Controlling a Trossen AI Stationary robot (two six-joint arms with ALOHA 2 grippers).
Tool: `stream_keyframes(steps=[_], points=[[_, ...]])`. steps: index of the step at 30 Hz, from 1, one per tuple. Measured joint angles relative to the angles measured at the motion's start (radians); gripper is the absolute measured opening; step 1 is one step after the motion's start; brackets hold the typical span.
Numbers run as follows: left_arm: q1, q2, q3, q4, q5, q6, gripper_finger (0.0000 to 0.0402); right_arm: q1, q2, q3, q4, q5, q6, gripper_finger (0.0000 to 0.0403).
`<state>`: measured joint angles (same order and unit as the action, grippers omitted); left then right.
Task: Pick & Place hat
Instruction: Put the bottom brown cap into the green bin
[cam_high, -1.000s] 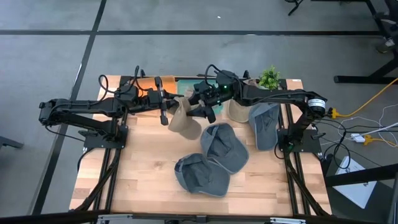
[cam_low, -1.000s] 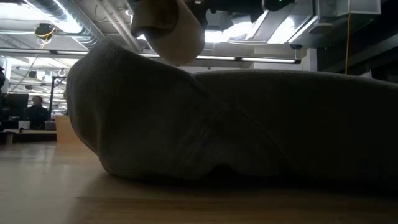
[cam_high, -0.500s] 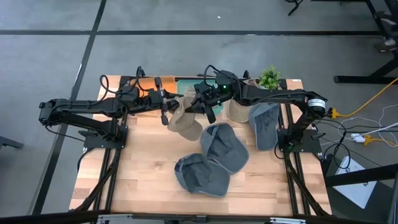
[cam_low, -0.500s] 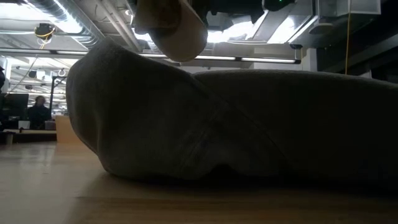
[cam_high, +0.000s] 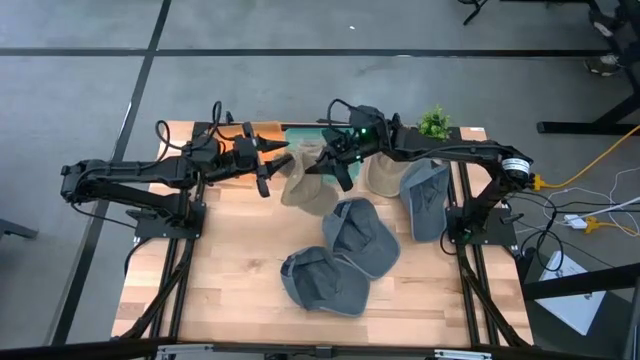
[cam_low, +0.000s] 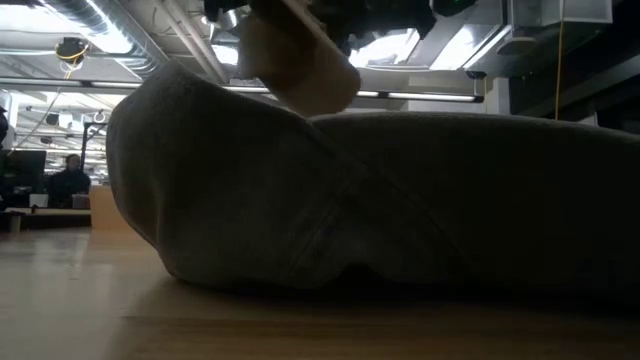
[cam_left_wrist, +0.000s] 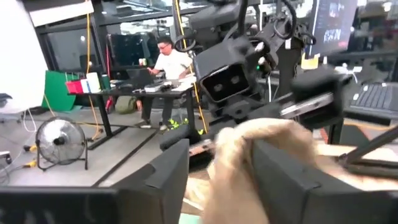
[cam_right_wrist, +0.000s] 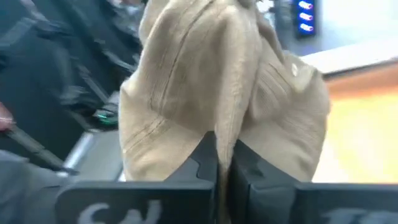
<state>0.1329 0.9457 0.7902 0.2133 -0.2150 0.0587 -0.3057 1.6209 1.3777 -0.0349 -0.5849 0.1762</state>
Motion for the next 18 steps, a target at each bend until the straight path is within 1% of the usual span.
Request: stream_keyframes(steps=[3,6,10,13,14,18], points=[[0.0,-0.017,0.0,-0.001,-0.01,-0.027,0.0198,-0.025,-0.028,0.0,-0.074,0.073,-0.075,0.0009],[0.0,-0.025,0.0,-0.006,-0.029,-0.043,0.0212,-0.052,-0.048,0.0,-0.111,0.13,-0.154,0.0012],[0.0,-0.027,0.0,-0.017,-0.032,-0.046,0.0215,-0.076,-0.05,0.0,-0.133,0.147,-0.285,0.0011],[0.0,-0.027,0.0,-0.064,-0.032,-0.046,0.0213,-0.087,-0.05,0.0,-0.144,0.15,-0.414,0.001],[0.0,-0.027,0.0,-0.087,-0.032,-0.047,0.0213,-0.091,-0.05,0.0,-0.151,0.163,-0.46,0.001],[0.0,-0.027,0.0,-0.173,-0.032,-0.049,0.0214,-0.101,-0.049,0.0,-0.17,0.282,-0.58,0.0012]])
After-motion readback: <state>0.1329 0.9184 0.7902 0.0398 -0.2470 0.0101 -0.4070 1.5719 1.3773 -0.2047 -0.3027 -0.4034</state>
